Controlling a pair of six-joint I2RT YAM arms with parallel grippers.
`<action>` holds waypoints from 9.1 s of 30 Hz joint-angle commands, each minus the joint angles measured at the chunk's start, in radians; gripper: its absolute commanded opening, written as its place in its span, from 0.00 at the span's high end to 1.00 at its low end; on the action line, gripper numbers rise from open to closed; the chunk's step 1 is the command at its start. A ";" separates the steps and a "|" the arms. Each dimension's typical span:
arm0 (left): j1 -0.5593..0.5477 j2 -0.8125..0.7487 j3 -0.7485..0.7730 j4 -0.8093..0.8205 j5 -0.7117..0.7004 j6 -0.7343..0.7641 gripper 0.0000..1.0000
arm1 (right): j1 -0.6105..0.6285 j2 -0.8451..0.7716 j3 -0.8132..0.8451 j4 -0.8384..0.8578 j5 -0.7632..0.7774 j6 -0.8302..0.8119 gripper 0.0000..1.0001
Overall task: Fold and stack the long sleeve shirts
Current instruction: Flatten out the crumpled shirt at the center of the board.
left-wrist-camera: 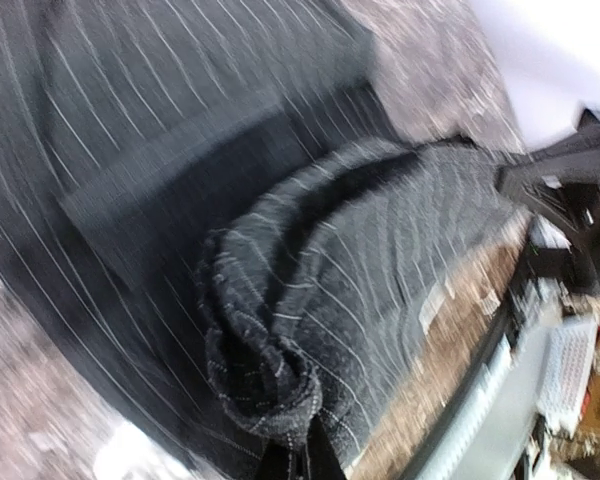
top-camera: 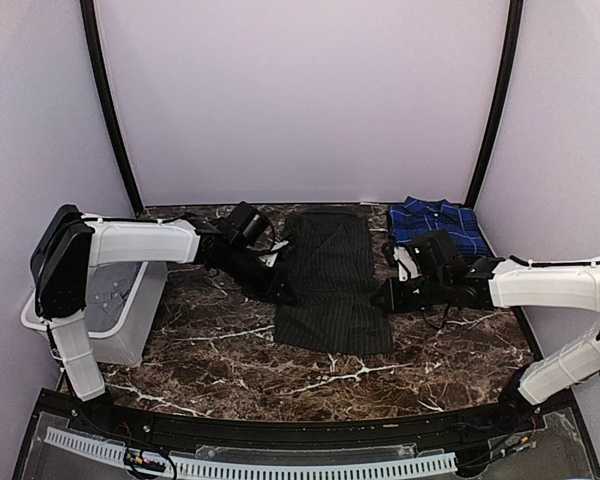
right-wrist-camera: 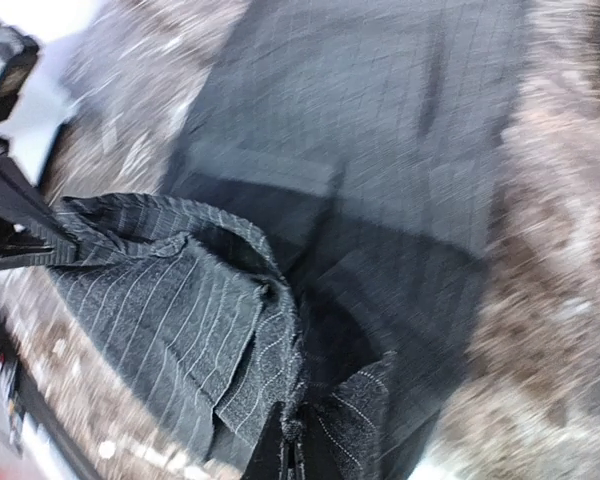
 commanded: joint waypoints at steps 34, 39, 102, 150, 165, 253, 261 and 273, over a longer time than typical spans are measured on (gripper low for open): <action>-0.109 -0.176 -0.152 0.002 0.079 0.043 0.61 | 0.229 -0.054 0.074 -0.266 0.219 0.036 0.40; -0.110 -0.019 -0.045 -0.133 -0.053 0.030 0.64 | 0.230 0.060 0.119 -0.280 0.181 0.018 0.43; -0.030 0.289 0.365 -0.161 -0.358 0.059 0.43 | 0.113 0.084 0.131 -0.175 0.205 0.046 0.36; -0.030 0.297 0.343 -0.162 -0.292 0.003 0.67 | 0.075 0.312 0.154 -0.125 0.251 0.082 0.55; -0.032 0.246 0.364 -0.180 -0.285 0.013 0.98 | 0.058 0.270 0.131 -0.158 0.300 0.099 0.50; -0.016 0.306 0.337 -0.103 -0.387 -0.039 0.59 | 0.099 0.240 0.245 -0.229 0.286 0.082 0.96; -0.019 0.312 0.338 -0.102 -0.355 -0.040 0.61 | 0.100 0.235 0.238 -0.224 0.283 0.088 0.96; -0.020 0.313 0.296 -0.077 -0.368 -0.053 0.64 | 0.104 0.233 0.235 -0.222 0.284 0.088 0.96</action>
